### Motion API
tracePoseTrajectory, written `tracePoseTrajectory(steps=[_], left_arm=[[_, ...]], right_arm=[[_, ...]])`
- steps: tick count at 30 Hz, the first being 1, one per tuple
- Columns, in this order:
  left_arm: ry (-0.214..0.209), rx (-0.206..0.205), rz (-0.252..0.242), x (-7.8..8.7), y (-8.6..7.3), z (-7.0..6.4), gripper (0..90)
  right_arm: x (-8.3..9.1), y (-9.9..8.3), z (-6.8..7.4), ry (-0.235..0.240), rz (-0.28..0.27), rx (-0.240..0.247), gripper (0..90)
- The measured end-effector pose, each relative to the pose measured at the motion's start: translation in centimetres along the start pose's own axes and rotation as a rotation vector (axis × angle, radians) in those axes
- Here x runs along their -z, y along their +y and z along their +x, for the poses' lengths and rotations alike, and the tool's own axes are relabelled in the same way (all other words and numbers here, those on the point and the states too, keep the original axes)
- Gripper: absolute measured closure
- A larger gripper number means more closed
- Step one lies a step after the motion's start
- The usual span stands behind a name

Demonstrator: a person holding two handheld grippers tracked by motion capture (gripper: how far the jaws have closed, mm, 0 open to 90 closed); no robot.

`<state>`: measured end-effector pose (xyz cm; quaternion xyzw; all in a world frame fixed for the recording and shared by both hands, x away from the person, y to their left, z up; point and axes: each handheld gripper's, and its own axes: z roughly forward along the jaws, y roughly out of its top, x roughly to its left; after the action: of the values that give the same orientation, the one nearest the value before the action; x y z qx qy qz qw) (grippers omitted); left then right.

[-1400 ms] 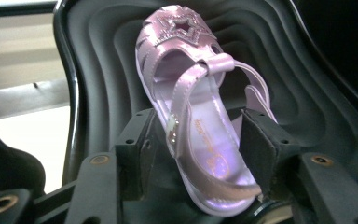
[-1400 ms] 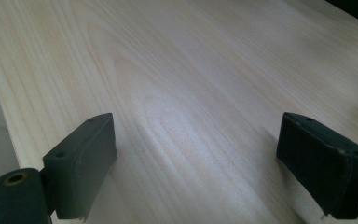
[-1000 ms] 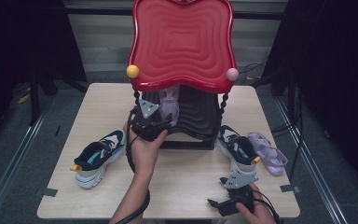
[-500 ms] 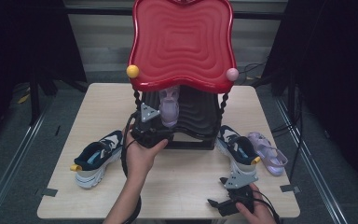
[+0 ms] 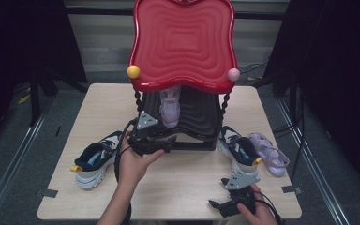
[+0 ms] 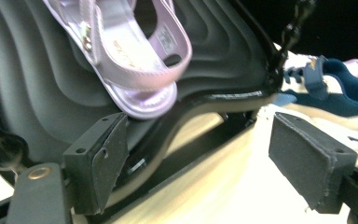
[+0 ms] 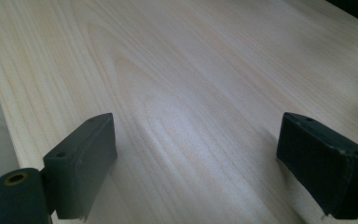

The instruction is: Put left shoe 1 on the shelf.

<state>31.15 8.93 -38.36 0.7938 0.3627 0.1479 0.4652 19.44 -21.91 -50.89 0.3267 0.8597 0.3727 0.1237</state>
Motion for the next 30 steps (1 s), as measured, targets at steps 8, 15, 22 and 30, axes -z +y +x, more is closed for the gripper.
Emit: tracePoseTrajectory(steps=[8,15,22,30], left_arm=[[-0.032,-0.024,0.029,0.7,-1.3,-0.1,19.0],[-0.055,-0.049,0.064,0.6,-3.1,-0.2,19.0],[-0.083,-0.069,0.131,-0.6,-5.6,-0.5,18.9],[-0.109,-0.086,0.191,-1.5,-8.0,-0.3,18.0]], right_arm=[[0.0,0.0,0.0,0.0,0.0,0.0,11.2],[0.0,0.0,0.0,0.0,0.0,0.0,11.2],[0.0,0.0,0.0,-0.004,0.002,0.001,10.9],[0.0,0.0,0.0,-0.005,0.003,0.001,10.1]])
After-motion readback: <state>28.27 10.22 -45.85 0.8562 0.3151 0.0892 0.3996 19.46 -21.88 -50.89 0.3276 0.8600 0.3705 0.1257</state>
